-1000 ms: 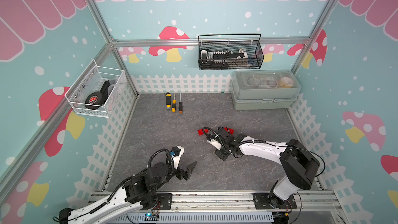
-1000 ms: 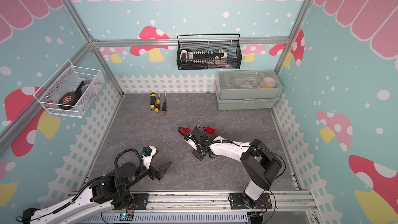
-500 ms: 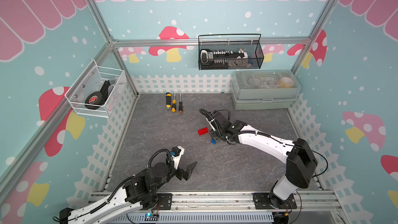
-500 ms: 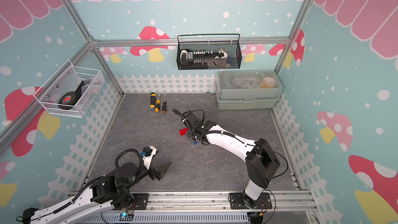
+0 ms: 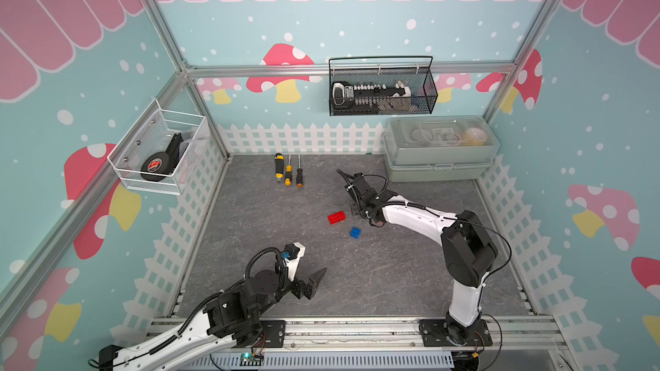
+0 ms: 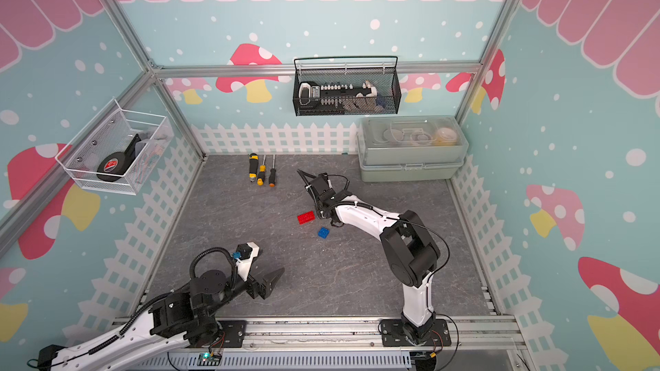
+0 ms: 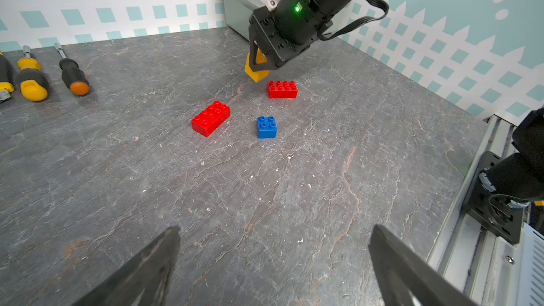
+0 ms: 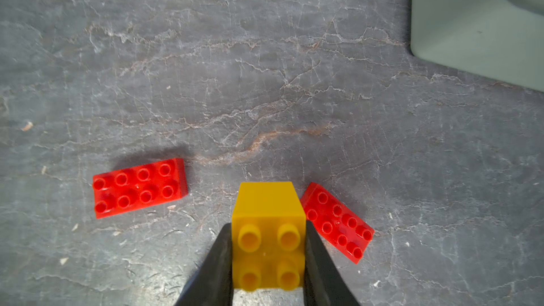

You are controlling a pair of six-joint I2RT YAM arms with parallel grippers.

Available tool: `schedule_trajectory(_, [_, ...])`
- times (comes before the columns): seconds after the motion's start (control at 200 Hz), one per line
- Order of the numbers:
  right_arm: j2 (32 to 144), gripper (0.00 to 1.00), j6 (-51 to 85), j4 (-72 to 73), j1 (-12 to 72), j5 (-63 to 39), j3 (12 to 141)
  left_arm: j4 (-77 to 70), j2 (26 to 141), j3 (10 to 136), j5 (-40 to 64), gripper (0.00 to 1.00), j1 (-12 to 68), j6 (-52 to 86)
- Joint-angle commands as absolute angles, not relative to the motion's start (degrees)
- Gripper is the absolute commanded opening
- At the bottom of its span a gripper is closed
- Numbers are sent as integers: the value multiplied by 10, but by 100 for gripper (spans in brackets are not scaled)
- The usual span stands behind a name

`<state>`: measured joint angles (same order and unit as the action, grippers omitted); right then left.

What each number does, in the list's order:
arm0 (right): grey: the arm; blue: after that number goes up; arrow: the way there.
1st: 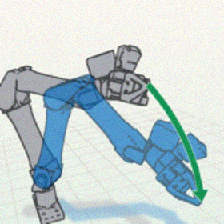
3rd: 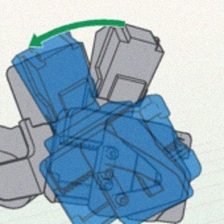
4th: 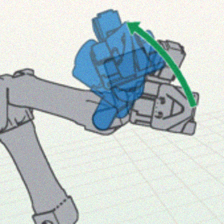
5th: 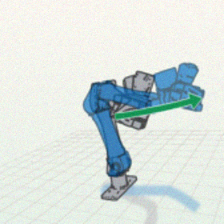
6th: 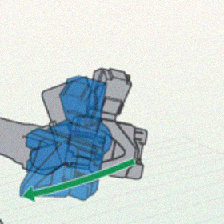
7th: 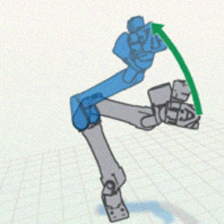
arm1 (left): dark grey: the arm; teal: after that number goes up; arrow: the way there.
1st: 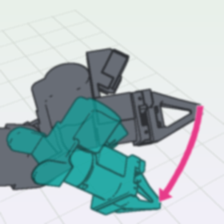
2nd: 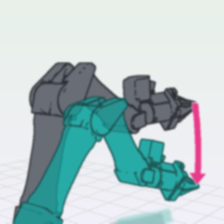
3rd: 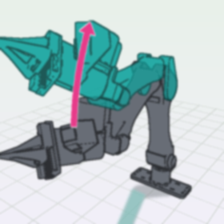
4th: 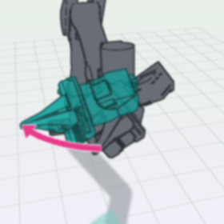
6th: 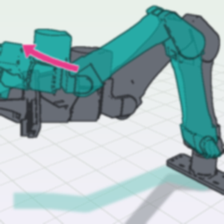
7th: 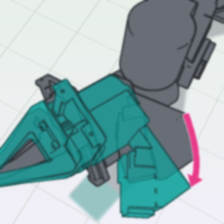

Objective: Assemble the letter f with lego
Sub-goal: Pick up the lego brick from the center of the board, then place the lego brick at the center of the board.

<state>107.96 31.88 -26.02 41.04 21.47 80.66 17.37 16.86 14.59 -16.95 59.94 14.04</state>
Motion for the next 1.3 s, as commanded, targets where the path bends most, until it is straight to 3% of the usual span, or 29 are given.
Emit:
schedule_trajectory(0.0, [1083, 13, 382, -259, 412, 217, 818, 174, 159, 140, -170, 99, 603, 127])
schedule_trajectory(0.17, [1104, 11, 418, -259, 411, 216, 819, 175, 150, 137, -163, 99, 602, 126])
schedule_trajectory(0.48, [1153, 0, 437, -297, 410, 206, 868, 175, 147, 135, -159, 99, 603, 125])
schedule_trajectory(1.296, [1217, 0, 439, -381, 394, 150, 930, 171, 155, 136, -153, 99, 603, 124])
